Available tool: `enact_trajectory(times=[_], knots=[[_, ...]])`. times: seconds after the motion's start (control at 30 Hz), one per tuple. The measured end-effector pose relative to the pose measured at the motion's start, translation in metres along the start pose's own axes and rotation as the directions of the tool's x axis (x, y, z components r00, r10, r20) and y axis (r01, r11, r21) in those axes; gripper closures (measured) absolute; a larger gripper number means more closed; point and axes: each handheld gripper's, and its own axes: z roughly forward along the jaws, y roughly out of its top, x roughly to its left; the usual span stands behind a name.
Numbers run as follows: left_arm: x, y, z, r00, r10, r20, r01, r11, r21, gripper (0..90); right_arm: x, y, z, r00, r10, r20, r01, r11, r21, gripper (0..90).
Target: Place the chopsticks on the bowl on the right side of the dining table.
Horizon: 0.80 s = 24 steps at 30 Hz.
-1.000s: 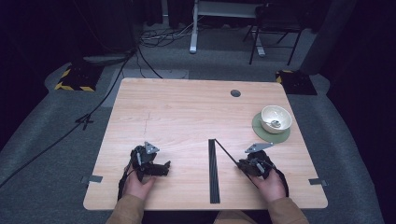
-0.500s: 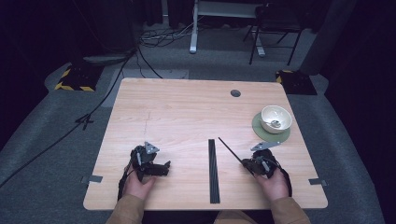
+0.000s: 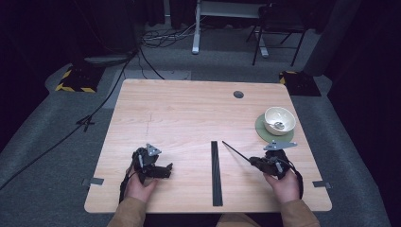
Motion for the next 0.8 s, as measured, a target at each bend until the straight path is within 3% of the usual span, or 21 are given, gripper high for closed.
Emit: enact_trajectory(times=[0.47,0.8], knots=[[0.000,0.000,0.000,1.0000,0.000,0.000,0.000,1.0000,-0.002,0.7,-0.008,0.016,-0.039,0.9995,-0.030,-0.010,0.029,0.993,-0.118,86.3],[-0.001,-0.001,-0.001,1.0000,0.002,-0.004,-0.002,1.0000,0.007,0.7,-0.025,0.044,-0.065,0.9983,-0.056,0.013,0.058,0.983,-0.174,86.3]])
